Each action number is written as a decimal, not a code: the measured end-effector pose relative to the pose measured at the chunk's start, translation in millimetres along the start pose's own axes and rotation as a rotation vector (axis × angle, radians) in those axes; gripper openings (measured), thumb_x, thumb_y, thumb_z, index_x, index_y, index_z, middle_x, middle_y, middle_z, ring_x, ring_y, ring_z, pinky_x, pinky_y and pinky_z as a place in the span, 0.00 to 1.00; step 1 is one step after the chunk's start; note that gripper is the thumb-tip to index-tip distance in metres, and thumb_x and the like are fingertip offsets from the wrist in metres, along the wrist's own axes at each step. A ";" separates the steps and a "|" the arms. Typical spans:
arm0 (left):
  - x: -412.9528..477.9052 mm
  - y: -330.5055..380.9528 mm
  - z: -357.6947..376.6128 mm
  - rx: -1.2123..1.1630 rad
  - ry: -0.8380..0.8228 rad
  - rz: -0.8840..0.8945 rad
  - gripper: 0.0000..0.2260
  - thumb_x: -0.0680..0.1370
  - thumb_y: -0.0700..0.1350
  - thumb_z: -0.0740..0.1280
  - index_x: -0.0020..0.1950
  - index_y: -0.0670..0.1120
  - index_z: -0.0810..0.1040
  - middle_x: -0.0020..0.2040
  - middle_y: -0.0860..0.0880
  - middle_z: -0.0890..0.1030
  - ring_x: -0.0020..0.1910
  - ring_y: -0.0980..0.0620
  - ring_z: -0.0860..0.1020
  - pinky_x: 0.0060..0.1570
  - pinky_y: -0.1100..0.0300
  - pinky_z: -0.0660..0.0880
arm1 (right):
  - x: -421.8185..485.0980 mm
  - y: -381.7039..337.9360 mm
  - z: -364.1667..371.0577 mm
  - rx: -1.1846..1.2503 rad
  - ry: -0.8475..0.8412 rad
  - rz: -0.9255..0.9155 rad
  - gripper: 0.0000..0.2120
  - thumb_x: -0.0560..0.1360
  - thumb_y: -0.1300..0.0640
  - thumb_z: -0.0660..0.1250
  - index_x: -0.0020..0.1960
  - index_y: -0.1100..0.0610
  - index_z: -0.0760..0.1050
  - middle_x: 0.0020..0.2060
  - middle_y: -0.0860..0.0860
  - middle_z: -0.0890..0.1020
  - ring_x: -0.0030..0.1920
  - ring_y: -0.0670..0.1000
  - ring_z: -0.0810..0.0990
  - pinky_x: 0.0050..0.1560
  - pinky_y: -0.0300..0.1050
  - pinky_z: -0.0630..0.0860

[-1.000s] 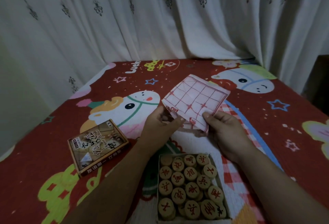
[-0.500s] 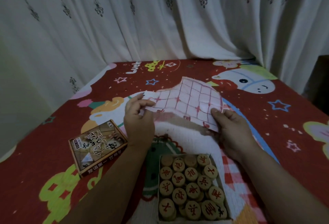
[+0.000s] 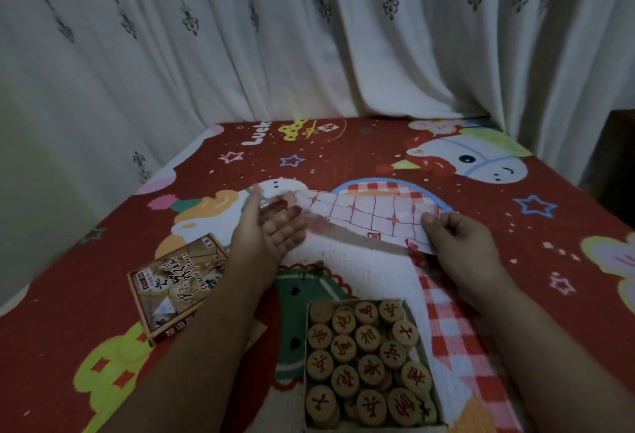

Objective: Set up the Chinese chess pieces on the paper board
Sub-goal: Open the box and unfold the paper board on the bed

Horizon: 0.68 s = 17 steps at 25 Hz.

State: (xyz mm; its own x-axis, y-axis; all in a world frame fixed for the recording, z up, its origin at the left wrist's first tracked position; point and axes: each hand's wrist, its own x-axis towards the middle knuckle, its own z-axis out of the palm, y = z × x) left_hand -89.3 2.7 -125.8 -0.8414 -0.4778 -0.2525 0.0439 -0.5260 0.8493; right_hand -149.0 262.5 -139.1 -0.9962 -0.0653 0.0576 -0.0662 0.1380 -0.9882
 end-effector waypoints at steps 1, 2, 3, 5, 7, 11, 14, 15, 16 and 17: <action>0.6 -1.0 0.8 0.066 -0.004 0.011 0.24 0.77 0.56 0.65 0.64 0.39 0.75 0.51 0.40 0.84 0.51 0.39 0.83 0.53 0.46 0.79 | -0.7 -0.6 -1.5 -0.016 -0.004 -0.013 0.15 0.81 0.52 0.65 0.40 0.60 0.79 0.32 0.57 0.84 0.27 0.51 0.79 0.29 0.45 0.77; -0.4 0.6 1.0 0.094 0.011 0.012 0.20 0.78 0.51 0.66 0.63 0.38 0.76 0.50 0.41 0.85 0.50 0.41 0.84 0.49 0.48 0.80 | -0.9 -1.2 -1.9 -0.022 -0.012 -0.020 0.14 0.81 0.53 0.65 0.40 0.59 0.80 0.32 0.56 0.84 0.28 0.50 0.80 0.30 0.45 0.78; -0.3 2.2 1.1 0.081 0.012 -0.002 0.18 0.77 0.50 0.67 0.61 0.39 0.77 0.50 0.42 0.85 0.49 0.42 0.84 0.47 0.49 0.81 | -0.1 -0.7 -2.7 -0.027 -0.021 -0.027 0.13 0.81 0.53 0.66 0.42 0.59 0.81 0.34 0.56 0.85 0.30 0.51 0.82 0.32 0.47 0.80; 1.0 7.0 -0.3 0.001 0.015 -0.042 0.17 0.77 0.52 0.67 0.58 0.42 0.79 0.51 0.42 0.85 0.48 0.43 0.84 0.46 0.50 0.82 | 2.1 1.3 -4.8 -0.059 -0.032 -0.059 0.12 0.80 0.54 0.67 0.45 0.61 0.81 0.40 0.61 0.85 0.37 0.59 0.84 0.38 0.56 0.82; 2.5 8.9 -0.6 0.023 0.028 -0.054 0.13 0.76 0.48 0.69 0.55 0.41 0.80 0.49 0.42 0.85 0.45 0.45 0.84 0.46 0.50 0.82 | 2.5 3.5 -6.1 -0.076 -0.026 -0.100 0.11 0.79 0.54 0.68 0.46 0.61 0.82 0.42 0.65 0.84 0.40 0.65 0.84 0.41 0.59 0.82; 1.6 -2.6 -3.4 0.357 0.035 0.095 0.10 0.75 0.39 0.71 0.54 0.38 0.80 0.44 0.41 0.86 0.42 0.43 0.85 0.45 0.48 0.82 | 0.8 0.8 -6.3 0.048 -0.020 -0.074 0.08 0.75 0.53 0.74 0.46 0.59 0.82 0.42 0.60 0.86 0.37 0.54 0.85 0.37 0.50 0.82; 1.1 -3.4 -8.3 0.393 0.011 0.160 0.09 0.75 0.41 0.72 0.54 0.40 0.82 0.46 0.41 0.86 0.46 0.41 0.85 0.51 0.43 0.80 | 3.0 1.1 -6.6 0.086 0.013 -0.031 0.12 0.73 0.54 0.75 0.46 0.64 0.80 0.43 0.64 0.85 0.42 0.63 0.85 0.45 0.61 0.83; 1.3 -3.7 -9.2 0.380 0.009 0.163 0.09 0.75 0.41 0.72 0.54 0.40 0.82 0.47 0.41 0.86 0.46 0.41 0.85 0.52 0.43 0.80 | 3.5 1.5 -6.7 0.114 0.030 -0.026 0.12 0.74 0.55 0.75 0.46 0.64 0.80 0.44 0.64 0.85 0.45 0.66 0.85 0.48 0.64 0.82; 0.0 -3.5 -9.4 0.367 0.006 0.166 0.09 0.75 0.41 0.72 0.54 0.40 0.81 0.47 0.40 0.86 0.47 0.41 0.85 0.52 0.43 0.80 | 2.6 0.3 -7.0 0.146 0.041 -0.026 0.11 0.74 0.55 0.74 0.45 0.64 0.80 0.44 0.64 0.85 0.48 0.67 0.84 0.50 0.65 0.82; -1.4 -3.7 -9.3 0.358 0.000 0.179 0.09 0.75 0.42 0.72 0.53 0.40 0.81 0.47 0.40 0.86 0.47 0.41 0.85 0.52 0.43 0.80 | 2.2 0.1 -7.0 0.175 0.050 -0.030 0.09 0.75 0.56 0.73 0.46 0.63 0.81 0.45 0.63 0.85 0.49 0.67 0.84 0.52 0.65 0.81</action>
State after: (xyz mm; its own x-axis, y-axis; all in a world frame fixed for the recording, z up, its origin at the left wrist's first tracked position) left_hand -83.3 -1.2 -132.9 -0.8377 -0.5393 -0.0860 -0.0008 -0.1563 0.9877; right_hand -151.6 269.3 -138.0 -0.9958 -0.0174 0.0901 -0.0894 -0.0375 -0.9953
